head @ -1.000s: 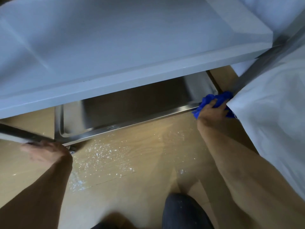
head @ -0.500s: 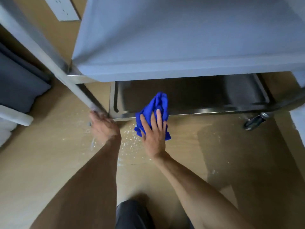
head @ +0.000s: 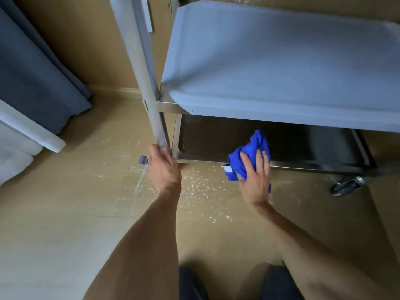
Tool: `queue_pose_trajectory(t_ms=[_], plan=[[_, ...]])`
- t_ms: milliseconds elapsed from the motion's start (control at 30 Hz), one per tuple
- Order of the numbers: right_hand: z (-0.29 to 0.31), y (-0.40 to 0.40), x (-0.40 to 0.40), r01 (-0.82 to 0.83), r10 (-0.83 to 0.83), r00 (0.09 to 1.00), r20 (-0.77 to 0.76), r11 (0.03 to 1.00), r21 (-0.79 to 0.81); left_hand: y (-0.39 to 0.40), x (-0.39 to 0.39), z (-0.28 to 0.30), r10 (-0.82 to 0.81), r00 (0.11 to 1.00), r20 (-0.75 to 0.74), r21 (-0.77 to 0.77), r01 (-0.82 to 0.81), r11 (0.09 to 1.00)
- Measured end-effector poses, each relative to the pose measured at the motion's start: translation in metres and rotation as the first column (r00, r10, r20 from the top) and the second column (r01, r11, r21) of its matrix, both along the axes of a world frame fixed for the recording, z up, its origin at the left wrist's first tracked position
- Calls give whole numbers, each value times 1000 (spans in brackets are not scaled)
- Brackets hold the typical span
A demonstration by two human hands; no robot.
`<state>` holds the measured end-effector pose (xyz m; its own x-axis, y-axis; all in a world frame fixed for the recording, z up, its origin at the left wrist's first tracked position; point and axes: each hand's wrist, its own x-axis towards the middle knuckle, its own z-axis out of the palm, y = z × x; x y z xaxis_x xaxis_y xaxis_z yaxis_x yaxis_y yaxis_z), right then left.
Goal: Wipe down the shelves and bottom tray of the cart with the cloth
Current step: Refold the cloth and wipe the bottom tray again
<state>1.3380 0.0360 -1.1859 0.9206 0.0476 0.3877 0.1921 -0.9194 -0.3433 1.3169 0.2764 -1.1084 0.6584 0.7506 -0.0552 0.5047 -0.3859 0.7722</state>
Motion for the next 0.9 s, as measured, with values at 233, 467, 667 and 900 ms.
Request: queue_pose_trajectory(t_ms=[233,467,667,900], plan=[[-2,14,13,-42,50,998,40,985,-167,10,0,-9,-59,998,-1,37,59,998],[8,157,16,-290,299,954,15,935,-206,16,-1,-9,-73,997,33,30,72,997],[-2,156,3,-254,259,966,9,953,-162,8,1,-15,-14,996,89,3,14,1000],[-7,41,-1,76,-79,995,-67,996,-42,-5,5,-25,48,998,40,45,-50,998]])
